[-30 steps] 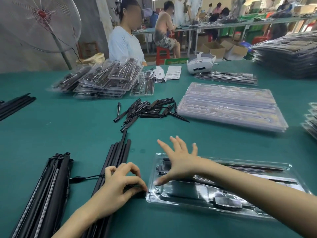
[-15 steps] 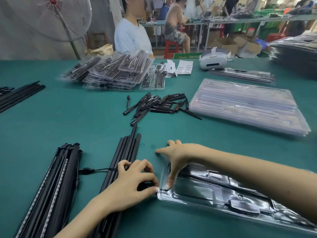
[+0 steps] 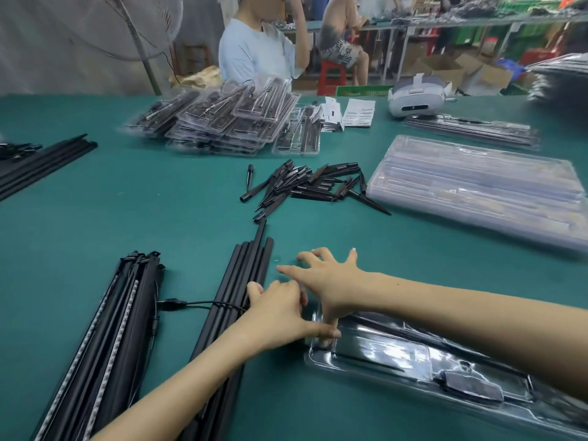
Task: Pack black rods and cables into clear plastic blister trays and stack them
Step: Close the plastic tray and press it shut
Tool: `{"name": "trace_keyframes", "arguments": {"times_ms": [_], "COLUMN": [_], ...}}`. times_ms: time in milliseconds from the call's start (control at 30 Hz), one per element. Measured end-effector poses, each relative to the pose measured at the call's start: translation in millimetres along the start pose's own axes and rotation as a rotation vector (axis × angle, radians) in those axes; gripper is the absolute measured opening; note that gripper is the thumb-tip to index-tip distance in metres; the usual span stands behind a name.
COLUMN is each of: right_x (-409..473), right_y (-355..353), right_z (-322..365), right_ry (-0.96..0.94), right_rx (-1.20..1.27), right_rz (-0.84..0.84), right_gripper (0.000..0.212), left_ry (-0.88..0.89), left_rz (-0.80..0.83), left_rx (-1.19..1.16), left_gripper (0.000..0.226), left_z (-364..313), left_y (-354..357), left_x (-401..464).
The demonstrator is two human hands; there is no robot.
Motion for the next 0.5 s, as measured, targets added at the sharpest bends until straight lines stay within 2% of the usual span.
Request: {"name": "trace_keyframes", "arguments": {"times_ms": [100,200,333,433,500], "right_x": [1.6,4.6,7.8,6.9,6.0], "right_y": [1.3,3.1,6.4,8.2,10.1], "right_z": [0.1,-0.5,-1.2,-1.8,-1.2], "right_ry": [-0.009,-0.027,-0.039,-0.039,-0.042], "right_rx": [0.014,0.031,0.08,0.121,0.122], "right_rz": [-0.015,-0.012,-0.011,-0.029,-0.037], "right_gripper": [0.129,0.13,0.129,0.127,0.125], "left_ry": [0.053,0.088,0.069,0.035,0.024], "left_rz": [0.141,0.197,0.269,0.312,0.319], "left_rx": [-0.023,-0.062,-0.029,0.04,0.075], "left_gripper": [0.051,0.048,0.061,0.089,0.091], "left_z": [-2.0,-2.5,-3.8,-9.5,-12.2], "left_y": [5.3,7.5,7.6,9.7,10.1], "left_x": [10.6,14.9,18.8,17.2,15.6]}}
Point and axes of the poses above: each hand's wrist, its own x-axis towards the middle knuckle, its own y-axis out of the palm, z = x × y, the point moved 5 cm from there along x, towards the middle knuckle, and after that the axes turned 4 degrees about -y, right-handed, at the moved point
